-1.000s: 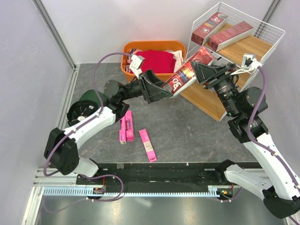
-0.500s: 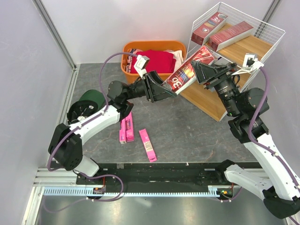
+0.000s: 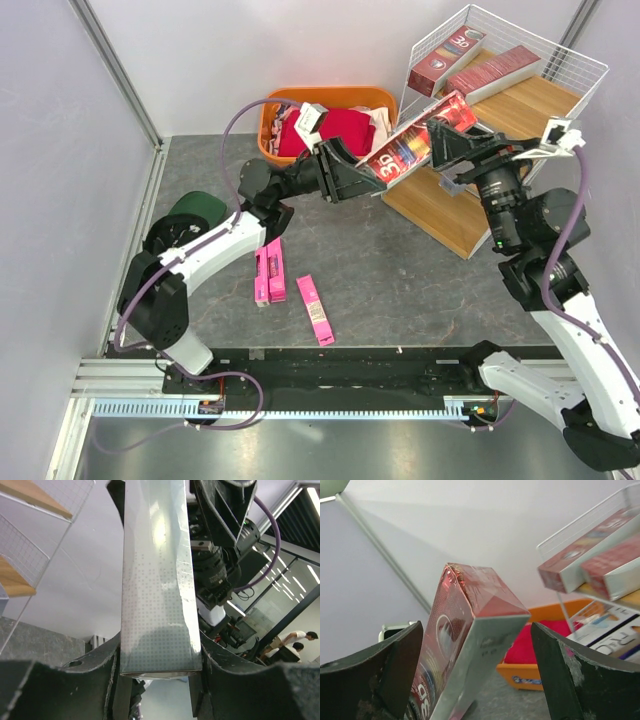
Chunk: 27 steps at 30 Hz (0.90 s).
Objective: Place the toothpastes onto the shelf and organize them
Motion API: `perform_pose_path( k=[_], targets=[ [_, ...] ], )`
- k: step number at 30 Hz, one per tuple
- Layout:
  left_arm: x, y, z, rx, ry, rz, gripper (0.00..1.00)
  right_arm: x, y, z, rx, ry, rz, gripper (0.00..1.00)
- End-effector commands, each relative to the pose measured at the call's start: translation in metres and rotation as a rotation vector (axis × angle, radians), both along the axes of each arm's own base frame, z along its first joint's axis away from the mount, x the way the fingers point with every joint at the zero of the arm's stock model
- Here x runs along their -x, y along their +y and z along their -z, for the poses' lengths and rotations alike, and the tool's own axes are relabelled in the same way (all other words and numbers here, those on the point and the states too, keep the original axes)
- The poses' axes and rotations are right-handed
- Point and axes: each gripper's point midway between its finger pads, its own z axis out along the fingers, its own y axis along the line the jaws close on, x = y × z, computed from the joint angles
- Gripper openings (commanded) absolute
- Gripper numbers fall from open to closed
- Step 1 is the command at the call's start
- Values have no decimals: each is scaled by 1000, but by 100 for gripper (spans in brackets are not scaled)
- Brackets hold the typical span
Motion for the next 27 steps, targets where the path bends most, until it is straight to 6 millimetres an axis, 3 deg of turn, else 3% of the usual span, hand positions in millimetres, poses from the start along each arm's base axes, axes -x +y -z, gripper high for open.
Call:
perform_pose_path(
  k=[1, 2, 4, 7, 16, 17, 18, 19, 20, 21, 22, 23, 24, 27],
  targets=[
    [-11, -3, -39, 94, 13, -14, 25, 18, -50, -32, -17, -48, 200, 97],
    [-12, -4, -49, 111, 5, -10, 25, 17, -56, -28, 4, -31, 237, 97],
    [-23, -14, -46, 112, 55, 0, 24, 23, -67, -31, 6, -31, 275, 97],
    [-28, -27, -60, 127, 57, 19, 24, 30, -81, -34, 15, -31, 331, 97],
    [-61, -113, -60, 62, 204, 52, 24, 34, -83, -40, 110, 16, 341, 91],
    [-55, -119, -74, 85, 188, 70, 24, 33, -82, -38, 121, 27, 338, 89],
    [-67, -135, -55, 53, 240, 62, 24, 28, -80, -31, 147, 59, 338, 87],
    [-70, -141, -54, 56, 261, 67, 24, 28, -82, -33, 153, 62, 347, 83],
    [-65, -142, -67, 85, 249, 74, 24, 27, -82, -30, 164, 76, 353, 75],
    [-78, -156, -49, 58, 308, 57, 24, 24, -82, -25, 181, 99, 360, 71],
    [-76, -158, -58, 76, 301, 58, 24, 23, -85, -23, 185, 111, 378, 66],
    [-78, -161, -56, 75, 314, 53, 24, 22, -86, -20, 191, 122, 383, 54],
    [-88, -169, -45, 68, 351, 32, 24, 22, -87, -16, 202, 137, 390, 48],
    [-91, -177, -47, 83, 387, 4, 24, 19, -91, -6, 222, 174, 417, 28]
  ],
)
